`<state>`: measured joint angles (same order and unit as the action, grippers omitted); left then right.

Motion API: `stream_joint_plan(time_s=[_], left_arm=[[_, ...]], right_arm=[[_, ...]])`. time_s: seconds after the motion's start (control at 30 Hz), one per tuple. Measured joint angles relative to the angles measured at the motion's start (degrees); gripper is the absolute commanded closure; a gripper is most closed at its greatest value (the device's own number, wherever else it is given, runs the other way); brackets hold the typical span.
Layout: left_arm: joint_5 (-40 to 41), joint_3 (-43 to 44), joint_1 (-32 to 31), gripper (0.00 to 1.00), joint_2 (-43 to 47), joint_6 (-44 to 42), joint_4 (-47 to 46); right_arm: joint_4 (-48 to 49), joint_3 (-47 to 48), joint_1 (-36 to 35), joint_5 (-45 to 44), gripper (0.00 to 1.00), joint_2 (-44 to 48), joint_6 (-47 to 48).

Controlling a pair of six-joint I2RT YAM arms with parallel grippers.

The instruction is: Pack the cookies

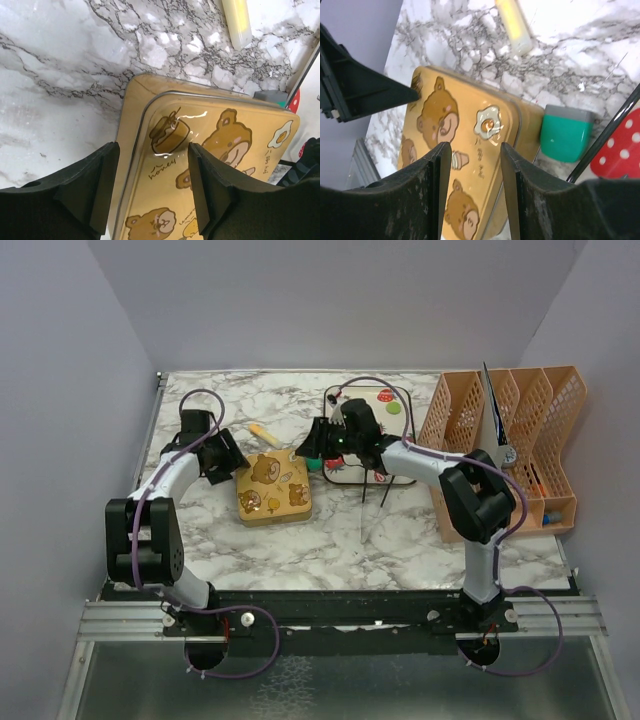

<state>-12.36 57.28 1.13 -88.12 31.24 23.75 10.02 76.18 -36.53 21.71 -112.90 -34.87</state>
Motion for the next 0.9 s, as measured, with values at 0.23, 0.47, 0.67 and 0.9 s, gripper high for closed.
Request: stream_joint_plan(time_s=[0.23, 0.47, 0.67, 0.9], left_arm=[[-0.09, 3.78, 0.44, 0.45, -4.50, -0.50, 0.37], [-0.35, 4.98, 1.77, 0.49, -7.19, -0.74, -0.11], [-1.49, 6.49, 1.92, 0.50, -9.07, -1.09, -0.61], [-1.95, 6.54, 2.19, 0.48, -9.16, -1.66, -0.76]], right_arm=[[-2.01, 5.90, 0.15, -1.97, 0.55, -6.56, 0.83], [-3.10, 9.73, 0.28, -2.32, 0.62, -11.76, 0.98], [-2.80, 10.25, 0.50, -2.21, 0.67, -12.35, 0.72], [1.53, 6.99, 0.63, -1.79, 0.66, -11.39, 0.28]])
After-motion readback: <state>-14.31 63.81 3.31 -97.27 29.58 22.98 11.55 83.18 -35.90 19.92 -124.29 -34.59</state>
